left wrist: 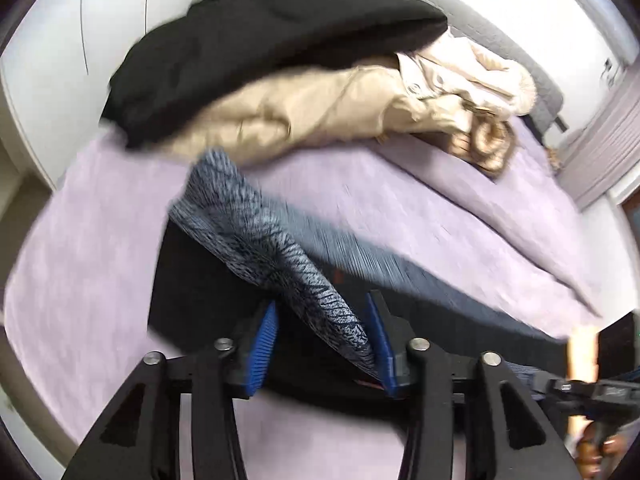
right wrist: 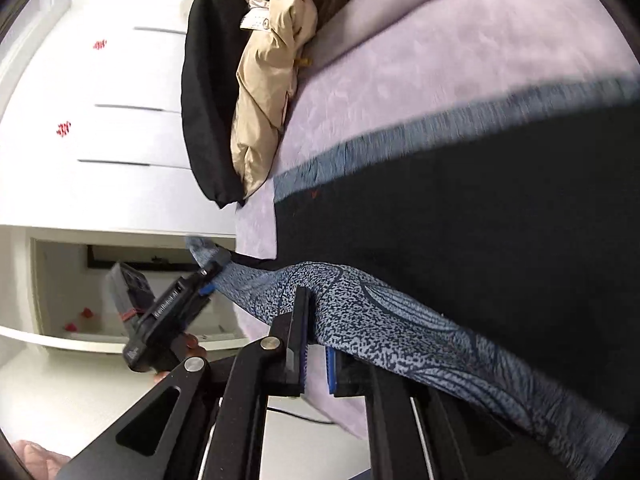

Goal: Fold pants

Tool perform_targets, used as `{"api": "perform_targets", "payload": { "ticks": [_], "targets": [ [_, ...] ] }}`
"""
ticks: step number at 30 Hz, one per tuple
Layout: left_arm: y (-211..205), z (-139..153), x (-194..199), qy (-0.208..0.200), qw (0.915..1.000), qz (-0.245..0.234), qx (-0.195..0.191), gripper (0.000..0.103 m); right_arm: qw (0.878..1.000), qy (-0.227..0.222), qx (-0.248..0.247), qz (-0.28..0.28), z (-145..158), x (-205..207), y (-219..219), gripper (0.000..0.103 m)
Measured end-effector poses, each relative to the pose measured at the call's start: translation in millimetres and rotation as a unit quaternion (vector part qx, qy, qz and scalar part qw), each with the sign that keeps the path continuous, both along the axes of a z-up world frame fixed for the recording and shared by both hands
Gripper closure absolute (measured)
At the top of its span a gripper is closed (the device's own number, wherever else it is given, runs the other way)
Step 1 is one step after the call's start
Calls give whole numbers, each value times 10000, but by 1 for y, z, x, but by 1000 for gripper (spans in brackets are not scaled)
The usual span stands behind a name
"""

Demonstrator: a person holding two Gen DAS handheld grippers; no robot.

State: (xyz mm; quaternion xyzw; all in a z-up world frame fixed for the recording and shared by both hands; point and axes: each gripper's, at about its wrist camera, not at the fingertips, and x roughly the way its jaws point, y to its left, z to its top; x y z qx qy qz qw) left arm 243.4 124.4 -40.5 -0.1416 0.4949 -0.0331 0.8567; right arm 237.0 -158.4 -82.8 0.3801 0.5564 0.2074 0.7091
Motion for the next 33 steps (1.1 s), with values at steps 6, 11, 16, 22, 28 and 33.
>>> {"api": "perform_targets", "payload": {
  "ticks": [6,11,16,22,28,33],
  "targets": [
    [-16,-67,68,299,9977,304,518,31,9984,253,-410,300,-52,87,-15,91],
    [-13,-86,86,464,9955,153,814,27,9970,631,-457,-40,-97,108,-26,72],
    [-10,-50,78,301,9923,-130,1196,27,9985,374,-92,-396,-70,100,-40,17],
    [-74,-51,35,473,9848,-1019,1324,27,9997,44,-208,-137,-21,49,-64,17],
    [-187,-64,-20,693,9655,-2307,989,27,9926,261,-1059,-528,-13,-48,-106,17],
    [-273,-75,-57,906,9426,-3101,841,27,9799,594,-1262,-1424,-13,-149,-177,17]
  ]
}}
